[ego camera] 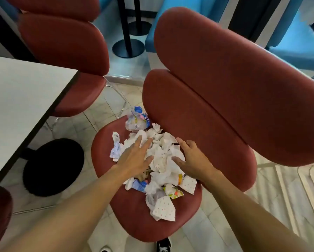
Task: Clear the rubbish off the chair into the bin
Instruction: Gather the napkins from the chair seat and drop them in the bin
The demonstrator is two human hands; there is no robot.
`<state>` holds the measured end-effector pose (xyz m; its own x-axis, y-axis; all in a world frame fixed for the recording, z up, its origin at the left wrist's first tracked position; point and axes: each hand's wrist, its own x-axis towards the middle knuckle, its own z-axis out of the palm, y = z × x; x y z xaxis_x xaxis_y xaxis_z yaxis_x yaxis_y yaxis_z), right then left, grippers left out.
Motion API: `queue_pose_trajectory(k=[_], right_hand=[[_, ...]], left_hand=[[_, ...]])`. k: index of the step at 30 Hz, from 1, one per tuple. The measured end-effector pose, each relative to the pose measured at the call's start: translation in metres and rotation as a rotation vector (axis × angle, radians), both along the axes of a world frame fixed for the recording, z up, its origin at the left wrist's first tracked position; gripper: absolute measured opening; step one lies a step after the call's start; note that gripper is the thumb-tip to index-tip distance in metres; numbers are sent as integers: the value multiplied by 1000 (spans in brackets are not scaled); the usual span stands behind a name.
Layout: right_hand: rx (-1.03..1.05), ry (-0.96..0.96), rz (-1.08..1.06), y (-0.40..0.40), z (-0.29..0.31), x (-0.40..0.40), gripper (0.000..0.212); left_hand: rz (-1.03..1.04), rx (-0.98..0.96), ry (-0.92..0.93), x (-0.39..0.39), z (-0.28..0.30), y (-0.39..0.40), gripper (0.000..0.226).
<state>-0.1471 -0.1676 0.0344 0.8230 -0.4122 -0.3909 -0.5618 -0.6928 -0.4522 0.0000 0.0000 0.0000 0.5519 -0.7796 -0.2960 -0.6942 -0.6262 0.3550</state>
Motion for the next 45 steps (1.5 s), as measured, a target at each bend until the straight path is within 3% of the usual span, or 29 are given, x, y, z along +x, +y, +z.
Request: queue_pose_trajectory(k=[10, 16, 23, 28, 33, 45], right_hand=[[58, 150, 25, -34, -108, 28, 63], [92, 238, 19, -40, -161, 36, 69], [105, 256, -18, -37, -194, 33, 53], [70, 192, -52, -31, -181, 36, 48], [48, 99, -92, -21, -145, 42, 46], [1, -6, -44, 58, -43, 29, 40]], left_hand=[[47, 81, 80, 26, -106, -50, 39], [89, 203, 174, 29, -153, -67, 53], [51, 174, 158, 25, -180, -65, 60], [138, 132, 178, 18, -164, -58, 53], [158, -13, 106, 8, -131, -44, 31], [308, -129, 109, -24, -20, 52, 46]])
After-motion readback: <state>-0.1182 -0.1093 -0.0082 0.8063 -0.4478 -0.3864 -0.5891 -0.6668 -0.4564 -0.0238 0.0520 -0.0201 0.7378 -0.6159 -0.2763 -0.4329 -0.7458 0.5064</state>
